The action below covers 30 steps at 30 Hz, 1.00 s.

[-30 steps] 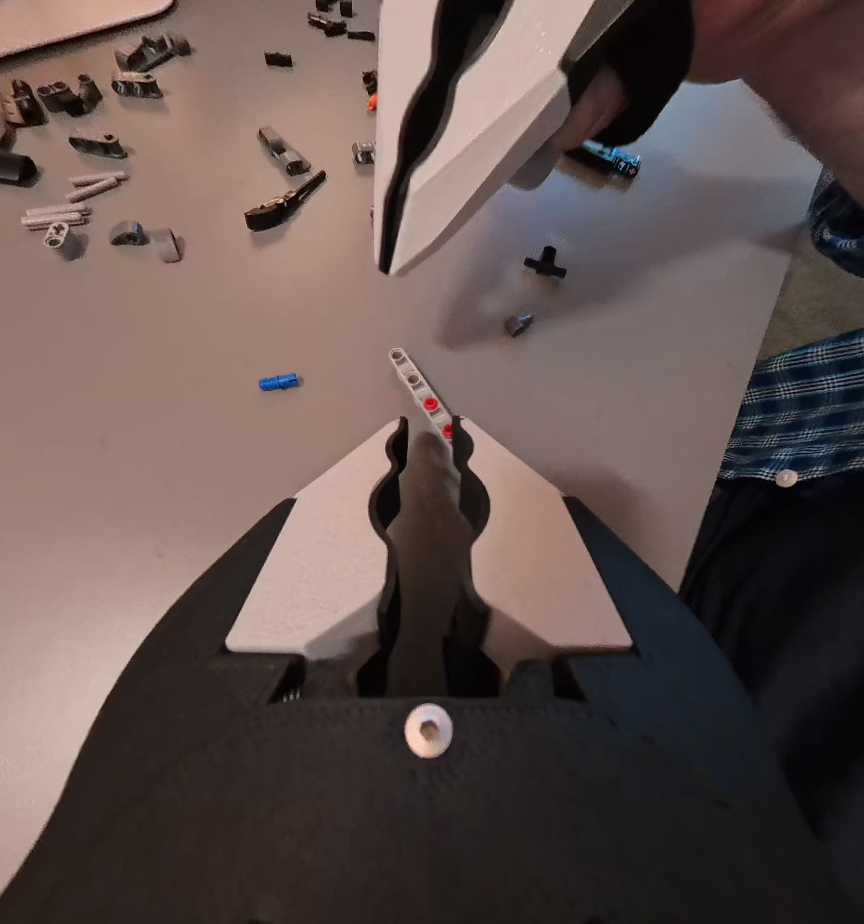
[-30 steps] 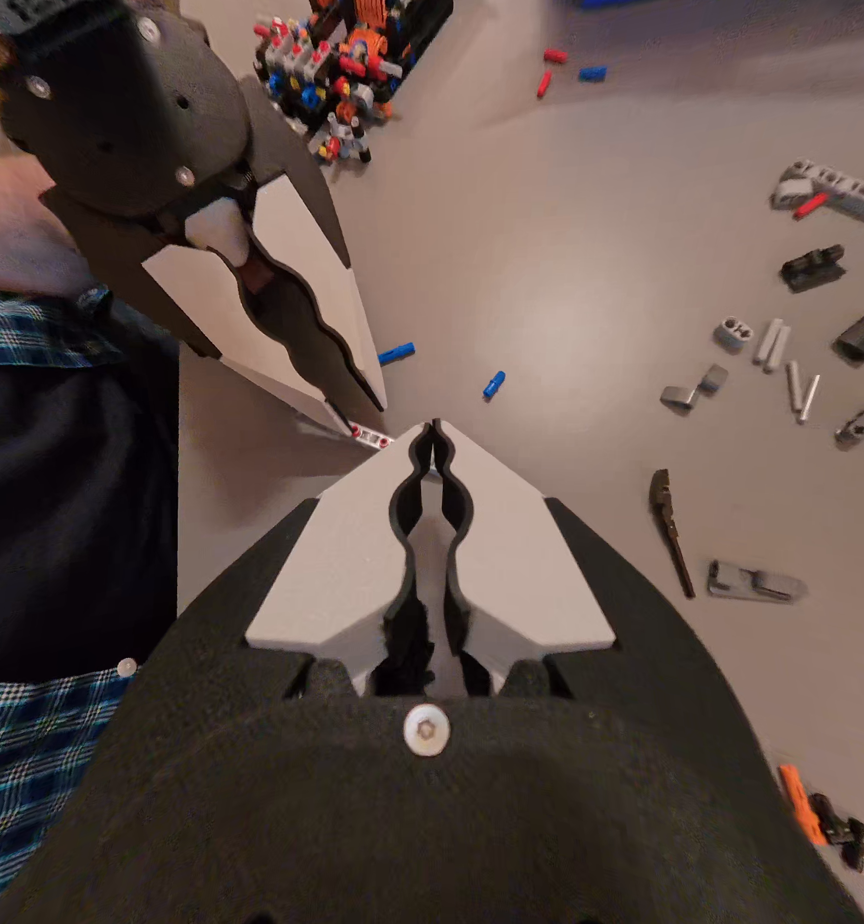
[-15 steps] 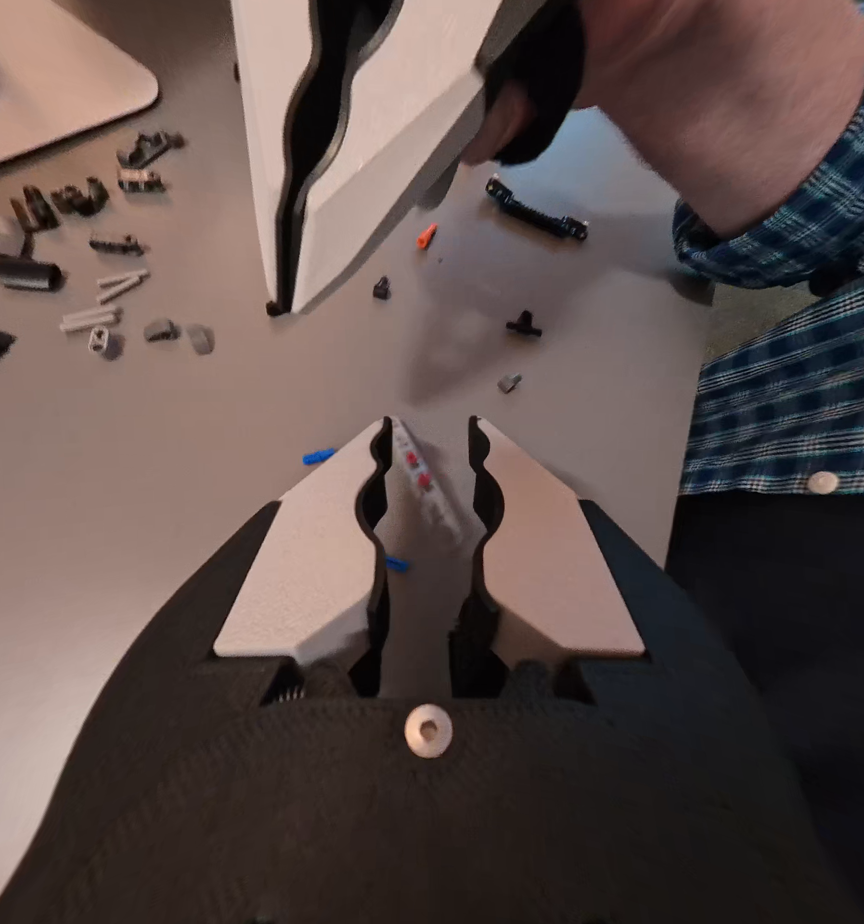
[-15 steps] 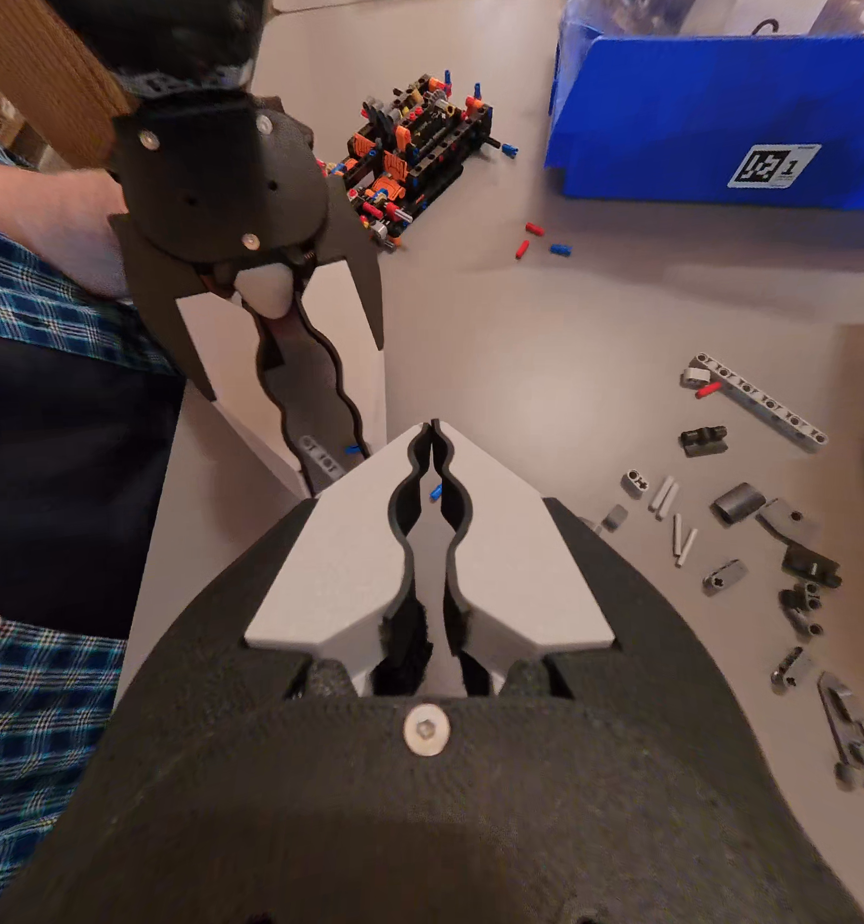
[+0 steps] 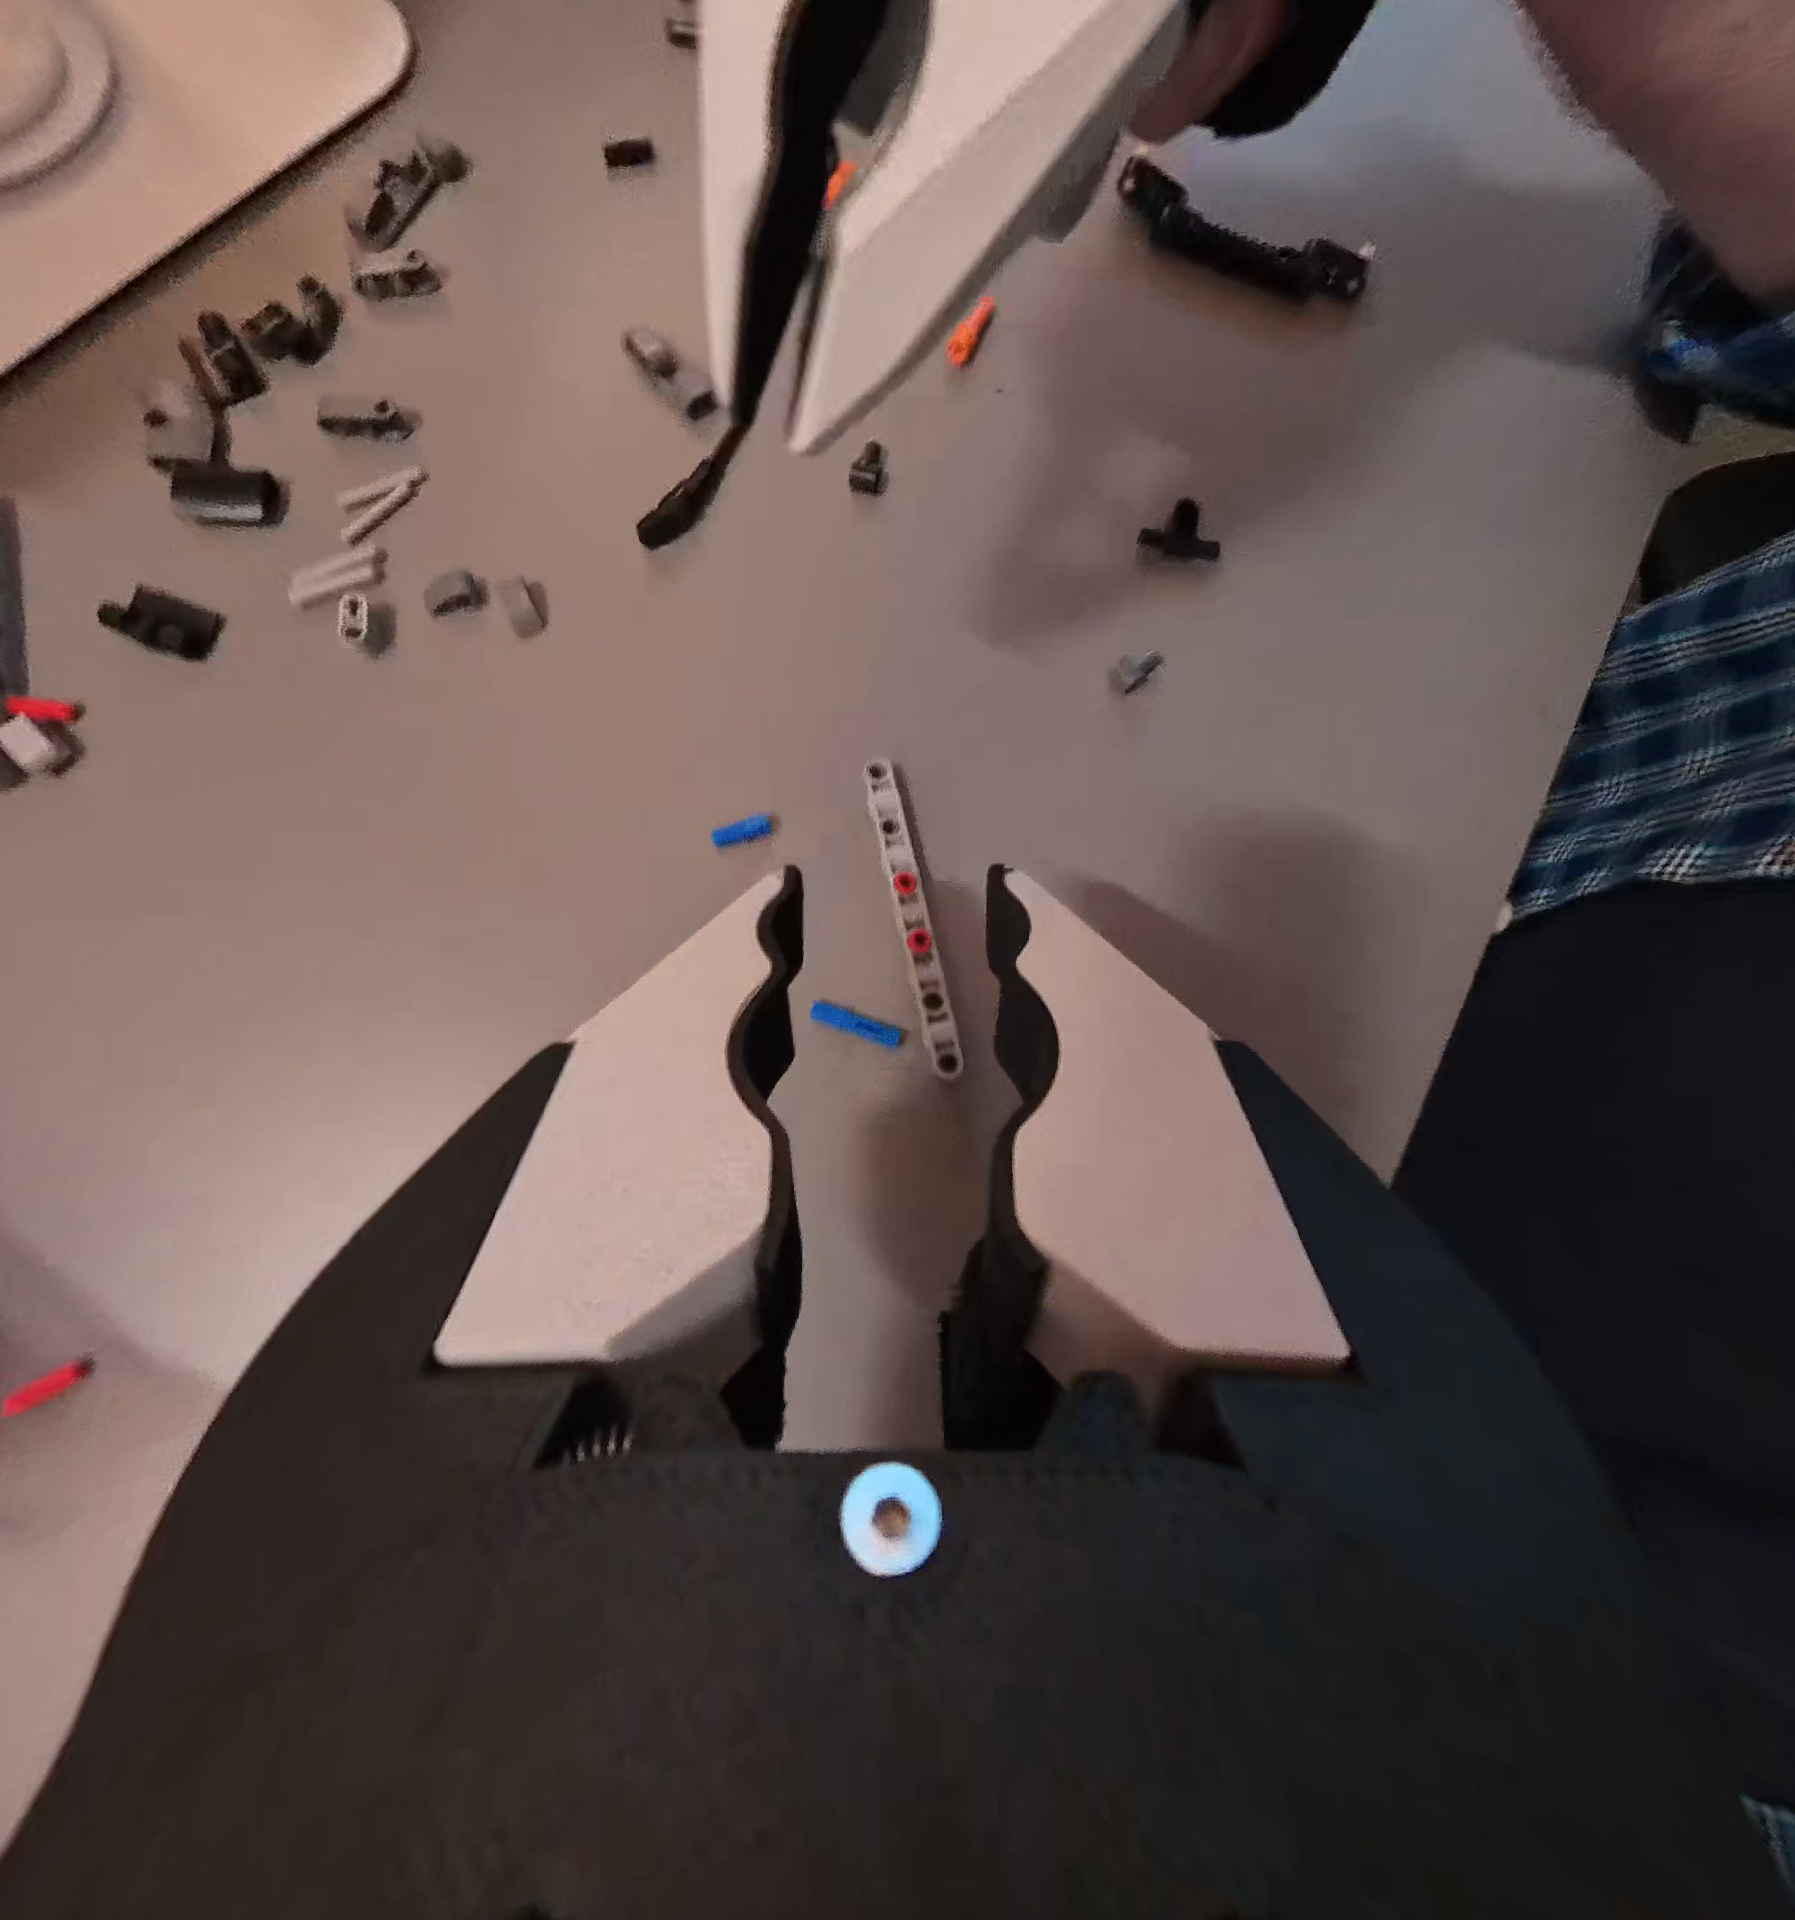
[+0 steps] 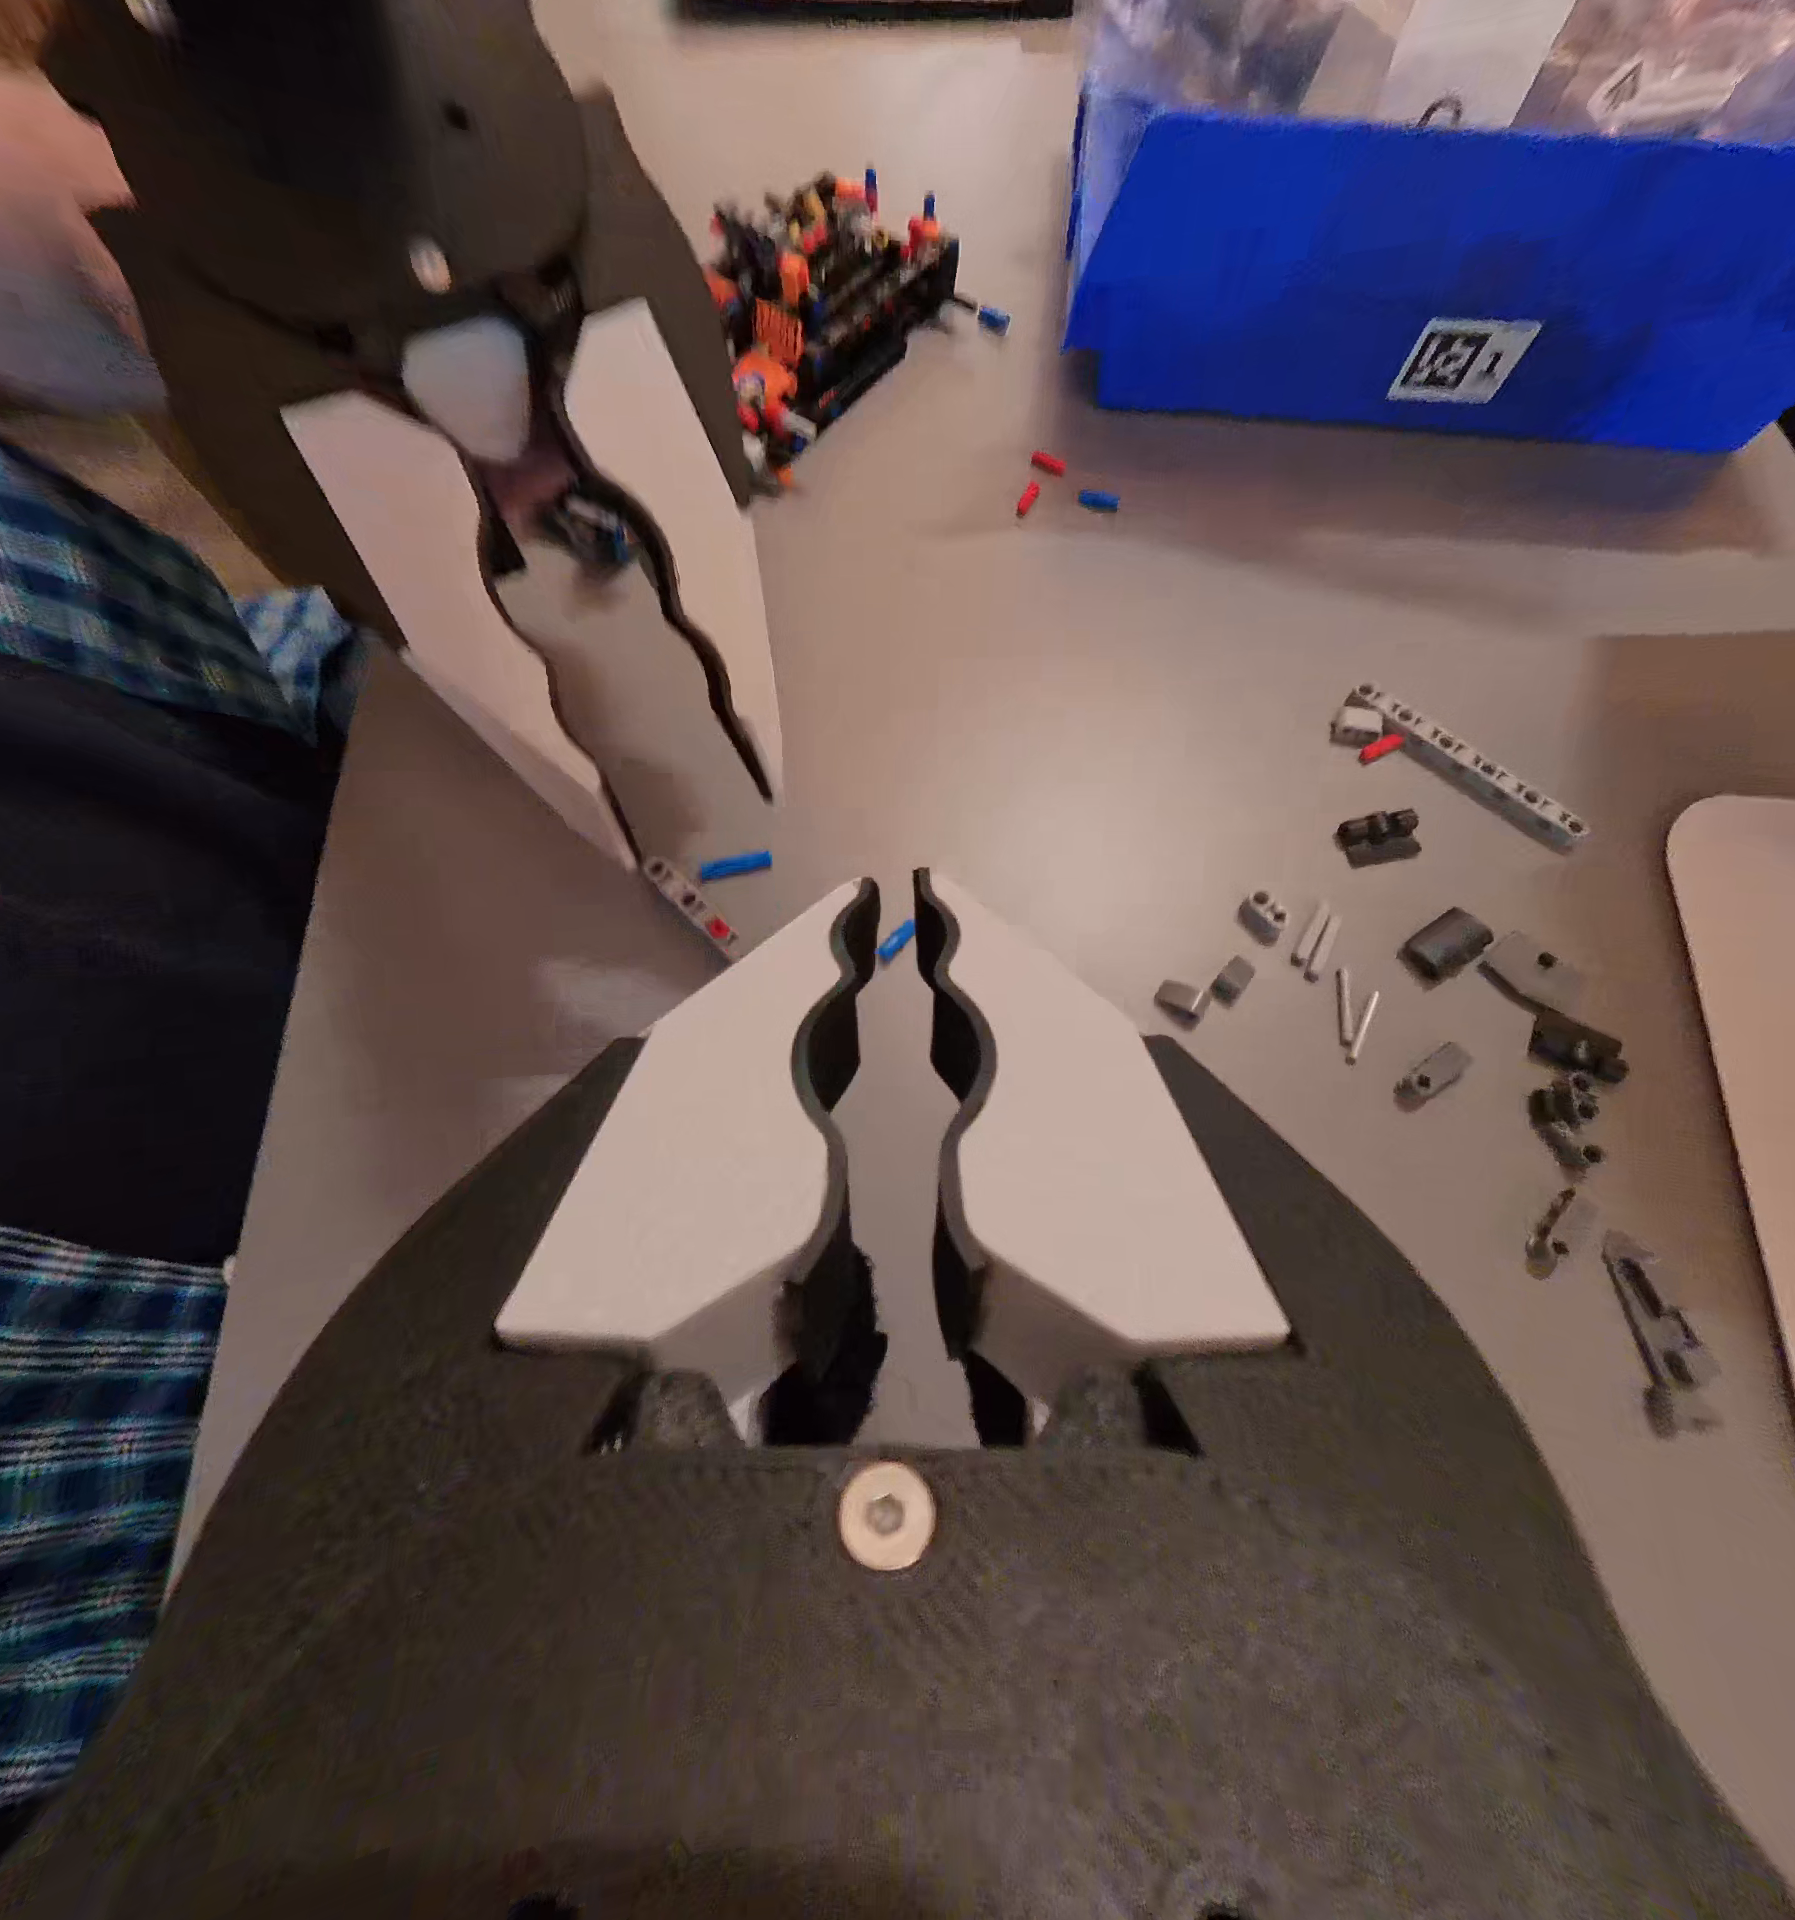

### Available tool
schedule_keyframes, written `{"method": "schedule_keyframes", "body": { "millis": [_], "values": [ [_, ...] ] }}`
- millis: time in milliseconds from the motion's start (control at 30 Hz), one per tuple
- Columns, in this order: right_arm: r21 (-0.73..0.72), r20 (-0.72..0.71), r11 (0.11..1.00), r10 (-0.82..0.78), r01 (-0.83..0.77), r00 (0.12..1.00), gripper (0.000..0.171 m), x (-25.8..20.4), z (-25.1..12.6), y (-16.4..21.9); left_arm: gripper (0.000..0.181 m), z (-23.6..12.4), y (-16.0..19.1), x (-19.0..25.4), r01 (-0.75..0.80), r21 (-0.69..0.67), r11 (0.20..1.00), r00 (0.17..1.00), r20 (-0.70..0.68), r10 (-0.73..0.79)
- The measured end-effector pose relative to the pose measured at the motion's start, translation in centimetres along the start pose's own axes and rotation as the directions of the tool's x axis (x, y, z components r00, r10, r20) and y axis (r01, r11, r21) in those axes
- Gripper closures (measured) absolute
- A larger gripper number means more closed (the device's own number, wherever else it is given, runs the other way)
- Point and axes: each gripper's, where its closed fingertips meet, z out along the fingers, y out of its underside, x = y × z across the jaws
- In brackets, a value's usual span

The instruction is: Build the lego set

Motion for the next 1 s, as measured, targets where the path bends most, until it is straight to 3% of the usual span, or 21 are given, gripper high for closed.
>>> {"method": "schedule_keyframes", "body": {
  "millis": [267,533,733,800,1000],
  "values": [
    [-0.115,0.076,0.993,-0.026,0.035,0.997,0.145,-2.7,1.3,2.5,0.143,-2.8,3.3,0.7,0.149,0.067,0.986,0.984,0.092,-0.155],
    [-0.259,0.142,0.953,-0.124,0.158,0.982,0.138,-3.8,5.0,5.0,0.142,0.6,5.1,1.3,0.153,-0.018,0.988,0.978,0.144,-0.148],
    [-0.347,0.186,0.919,-0.127,0.186,0.974,0.147,-3.5,7.0,7.4,0.154,2.8,5.5,1.3,0.091,-0.085,0.992,0.984,0.16,-0.077],
    [-0.327,0.216,0.929,-0.104,0.173,0.971,0.161,-4.0,7.2,7.4,0.153,3.0,5.4,1.4,0.089,-0.07,0.994,0.984,0.159,-0.077],
    [-0.315,0.195,0.933,-0.114,0.172,0.974,0.165,-3.9,6.8,7.2,0.147,2.3,5.1,0.7,0.125,-0.006,0.992,0.982,0.141,-0.123]
  ]
}}
